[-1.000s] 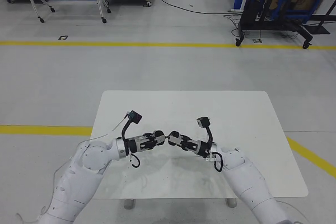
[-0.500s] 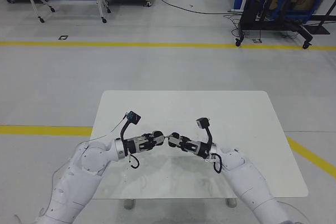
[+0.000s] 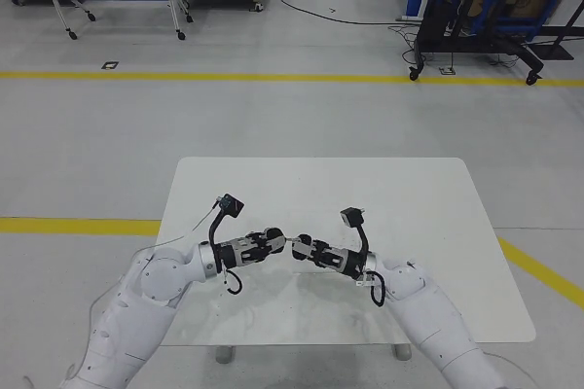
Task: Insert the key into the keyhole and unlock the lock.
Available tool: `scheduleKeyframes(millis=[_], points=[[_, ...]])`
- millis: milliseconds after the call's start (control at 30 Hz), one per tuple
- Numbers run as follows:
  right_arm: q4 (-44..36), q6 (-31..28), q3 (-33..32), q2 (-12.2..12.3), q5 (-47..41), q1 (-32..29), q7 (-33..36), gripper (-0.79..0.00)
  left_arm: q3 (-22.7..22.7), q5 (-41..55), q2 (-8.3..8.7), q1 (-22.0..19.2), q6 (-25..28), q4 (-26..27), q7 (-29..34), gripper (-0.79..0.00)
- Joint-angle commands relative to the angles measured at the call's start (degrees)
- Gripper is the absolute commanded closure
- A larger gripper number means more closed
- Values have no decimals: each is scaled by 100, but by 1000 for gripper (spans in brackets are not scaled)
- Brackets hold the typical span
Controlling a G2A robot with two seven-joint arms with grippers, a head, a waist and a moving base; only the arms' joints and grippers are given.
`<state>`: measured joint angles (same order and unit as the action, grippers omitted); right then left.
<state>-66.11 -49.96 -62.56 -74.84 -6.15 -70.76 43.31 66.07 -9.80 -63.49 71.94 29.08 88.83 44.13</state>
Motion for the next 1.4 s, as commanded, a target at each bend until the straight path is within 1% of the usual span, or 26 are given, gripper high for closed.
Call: scheduleKeyframes(millis=[0,100,200,300,367,400,433,500,633,700,733,767,800,833,867,900,1067,1100,1200,1367], points=[[-8,-34,14,5,1,-9,-50,0,41,31,7,21,-62,19,-73,-785],[-1,-156,-5,15,40,-29,-218,0,228,115,36,82,-120,9,-223,-785],[-6,-304,-74,34,126,-80,-443,0,485,296,87,183,-93,-32,-204,-785],[-30,-424,-161,61,217,-151,-634,0,771,216,152,256,-24,-81,-157,-785],[-59,-493,-246,84,297,-212,-781,0,949,-2,193,306,51,-108,-200,-785],[-77,-529,-294,96,340,-249,-858,0,1022,-227,211,332,66,-109,-281,-785],[-92,-552,-354,109,377,-286,-959,0,1094,-657,230,346,44,-98,-431,-785],[-115,-568,-400,119,417,-325,-1049,0,1081,-1601,241,441,-51,11,-861,-785],[-115,-568,-400,119,417,-325,-1049,0,812,-3356,227,541,-322,109,-1647,-785],[-115,-568,-400,119,417,-325,-1049,0,595,-4083,211,518,-425,50,-1883,-785],[-115,-568,-400,119,417,-325,-1049,0,497,-4331,202,482,-413,-27,-1979,-760],[-115,-568,-400,119,417,-325,-1049,0,397,-4478,189,447,-386,-102,-2054,-711],[-115,-568,-400,119,417,-325,-1049,0,322,-4599,178,399,-380,-171,-2109,-690],[-115,-568,-400,119,417,-325,-1049,0,242,-4750,167,350,-387,-236,-2150,-603],[-115,-568,-400,119,417,-325,-1049,0,169,-4883,154,302,-413,-307,-2196,-499],[-115,-568,-400,119,417,-325,-1049,0,99,-5015,142,251,-447,-366,-2247,-446],[-115,-568,-400,119,417,-325,-1049,0,-161,-5250,77,70,-517,-631,-2443,-446],[-115,-568,-400,119,417,-325,-1049,0,-195,-5268,67,36,-521,-681,-2457,-391],[-115,-568,-400,119,417,-325,-1049,0,-280,-5277,39,-77,-504,-818,-2438,-305],[-115,-568,-400,119,417,-325,-1049,0,-417,-5309,0,-229,-440,-985,-2310,-299]])
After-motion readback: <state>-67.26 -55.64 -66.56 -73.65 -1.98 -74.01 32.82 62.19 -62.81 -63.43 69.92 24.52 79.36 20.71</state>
